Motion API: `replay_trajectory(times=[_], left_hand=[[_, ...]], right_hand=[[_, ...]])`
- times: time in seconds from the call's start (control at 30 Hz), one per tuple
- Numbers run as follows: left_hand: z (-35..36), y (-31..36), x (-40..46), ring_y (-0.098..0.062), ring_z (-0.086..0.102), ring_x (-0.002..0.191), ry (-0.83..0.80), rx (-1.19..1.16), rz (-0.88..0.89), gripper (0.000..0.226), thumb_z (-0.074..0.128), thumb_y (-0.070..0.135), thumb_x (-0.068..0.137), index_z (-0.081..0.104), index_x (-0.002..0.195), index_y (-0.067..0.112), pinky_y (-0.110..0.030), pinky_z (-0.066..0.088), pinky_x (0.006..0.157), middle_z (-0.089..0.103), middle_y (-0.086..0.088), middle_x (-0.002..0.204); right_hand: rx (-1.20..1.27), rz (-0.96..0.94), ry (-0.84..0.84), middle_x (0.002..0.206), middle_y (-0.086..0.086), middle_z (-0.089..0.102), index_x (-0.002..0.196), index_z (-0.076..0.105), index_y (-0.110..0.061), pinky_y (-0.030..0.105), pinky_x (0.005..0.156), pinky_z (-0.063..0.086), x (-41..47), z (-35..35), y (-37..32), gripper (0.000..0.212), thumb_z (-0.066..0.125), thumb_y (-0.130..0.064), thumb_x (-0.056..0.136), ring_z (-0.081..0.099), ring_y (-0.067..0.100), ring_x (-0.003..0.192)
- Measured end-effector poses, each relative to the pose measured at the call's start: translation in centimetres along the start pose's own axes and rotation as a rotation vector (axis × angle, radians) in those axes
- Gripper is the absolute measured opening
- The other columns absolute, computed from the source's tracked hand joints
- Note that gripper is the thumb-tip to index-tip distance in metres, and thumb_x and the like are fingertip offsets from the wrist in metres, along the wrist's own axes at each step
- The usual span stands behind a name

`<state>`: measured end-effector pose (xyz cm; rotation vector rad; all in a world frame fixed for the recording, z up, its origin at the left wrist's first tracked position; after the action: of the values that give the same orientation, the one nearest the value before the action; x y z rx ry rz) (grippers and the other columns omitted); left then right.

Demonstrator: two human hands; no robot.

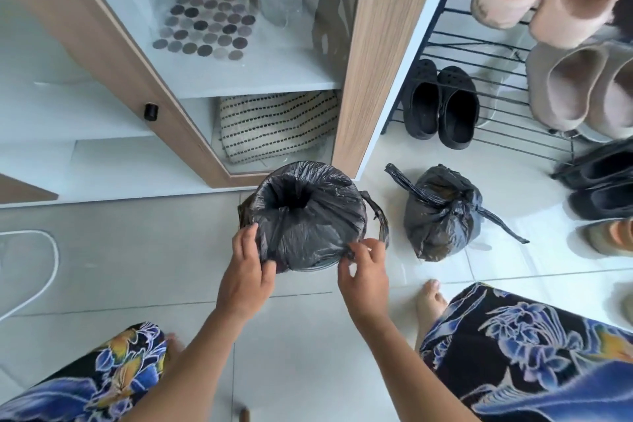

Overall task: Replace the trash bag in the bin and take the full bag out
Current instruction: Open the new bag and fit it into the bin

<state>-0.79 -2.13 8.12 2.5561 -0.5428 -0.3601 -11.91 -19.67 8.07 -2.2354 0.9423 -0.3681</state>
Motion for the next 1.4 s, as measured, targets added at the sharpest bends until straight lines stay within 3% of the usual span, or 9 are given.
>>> replay_trajectory(times=[0.23,0.4,0.47,0.6,0.73,0.83,0.97,1.13,1.4], left_hand=[[1.1,-1.2,-2.5,-0.041,0.063,0.084,0.056,-0.150,-0.352,0.041,0.049,0.009,0.086,0.035,0.125,0.009,-0.037,0.043,0.064,0.064,-0.015,0.106],[2.8,-2.0,-0.8,-0.026,0.048,0.078,-0.067,-0.613,-0.613,0.017,0.041,0.020,0.075,0.037,0.090,0.015,-0.033,0.034,0.066,0.050,-0.002,0.076],[3.3,-2.5,0.4,-0.022,0.044,0.087,-0.080,-0.861,-0.761,0.019,0.042,0.029,0.064,0.043,0.079,0.017,-0.035,0.033,0.073,0.050,-0.001,0.081],[3.2,-3.6,2.2,-0.025,0.051,0.109,-0.114,-0.968,-0.998,0.059,0.022,0.056,0.094,0.054,0.111,0.010,-0.042,0.035,0.101,0.059,-0.011,0.115],[-0.7,-3.5,4.6,-0.038,0.048,0.121,0.306,-0.474,-0.832,0.060,0.025,0.048,0.099,0.054,0.122,0.002,-0.044,0.036,0.102,0.049,-0.025,0.131],[-0.4,-1.7,6.8,-0.015,0.035,0.135,0.161,-0.898,-0.745,0.056,0.015,0.046,0.102,0.046,0.140,0.021,-0.038,0.022,0.114,0.039,0.001,0.144],[2.3,-1.0,7.3,-0.034,0.043,0.134,-0.136,-1.513,-0.930,0.075,0.010,0.069,0.090,0.040,0.144,0.025,-0.052,0.029,0.112,0.047,-0.009,0.146],[5.2,-1.7,5.9,-0.038,0.045,0.132,-0.118,-1.511,-1.134,0.087,0.014,0.073,0.087,0.048,0.139,0.013,-0.053,0.032,0.109,0.047,-0.020,0.144],[5.1,-3.0,6.4,-0.033,0.058,0.115,-0.124,-1.390,-1.118,0.094,0.011,0.080,0.081,0.059,0.126,0.013,-0.049,0.041,0.104,0.063,-0.017,0.121]], right_hand=[[-0.086,0.179,-0.136,0.090,0.012,0.067,0.087,0.069,-0.007,0.037,0.057,0.048,-2.0,0.1,2.6,0.013,0.060,-0.004,0.078,0.065,0.034,0.075],[0.100,0.545,-0.189,0.084,0.009,0.071,0.086,0.073,-0.009,0.022,0.063,0.040,-1.4,0.8,6.1,0.016,0.059,-0.006,0.078,0.064,0.027,0.081],[0.296,0.801,-0.203,0.072,0.009,0.066,0.073,0.069,-0.011,0.020,0.056,0.043,-0.9,1.4,7.3,0.015,0.058,-0.005,0.080,0.059,0.023,0.069],[0.616,1.175,-0.182,0.073,0.012,0.062,0.085,0.067,-0.001,0.033,0.073,0.053,0.4,2.3,8.3,0.016,0.052,0.001,0.084,0.058,0.022,0.069],[0.316,0.726,0.124,0.112,0.004,0.054,0.108,0.064,-0.011,0.037,0.101,0.043,4.1,-0.4,5.2,0.025,0.051,-0.016,0.087,0.054,0.022,0.102],[0.501,0.460,-0.062,0.135,-0.007,0.040,0.139,0.046,-0.017,0.023,0.114,0.019,6.2,-0.2,2.2,0.041,0.038,-0.026,0.100,0.033,0.007,0.131],[0.950,0.800,-0.251,0.136,-0.008,0.056,0.129,0.058,-0.028,0.037,0.115,0.032,6.4,3.5,3.5,0.054,0.043,-0.058,0.087,0.051,0.010,0.126],[1.176,1.028,-0.309,0.115,0.012,0.067,0.125,0.058,-0.011,0.043,0.107,0.042,4.5,6.1,4.7,0.055,0.032,-0.050,0.097,0.061,0.028,0.111],[0.719,1.095,-0.296,0.096,0.018,0.068,0.093,0.064,-0.003,0.042,0.090,0.052,4.5,5.3,5.8,0.032,0.051,-0.031,0.091,0.064,0.030,0.092]])
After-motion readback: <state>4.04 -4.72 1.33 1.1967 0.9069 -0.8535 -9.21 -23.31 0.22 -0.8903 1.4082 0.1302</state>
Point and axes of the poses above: each hand's wrist, its own x-axis towards the middle knuckle, its own z-axis out of the palm, y = z × x, the point moved 4 cm from there along x, towards the middle knuckle
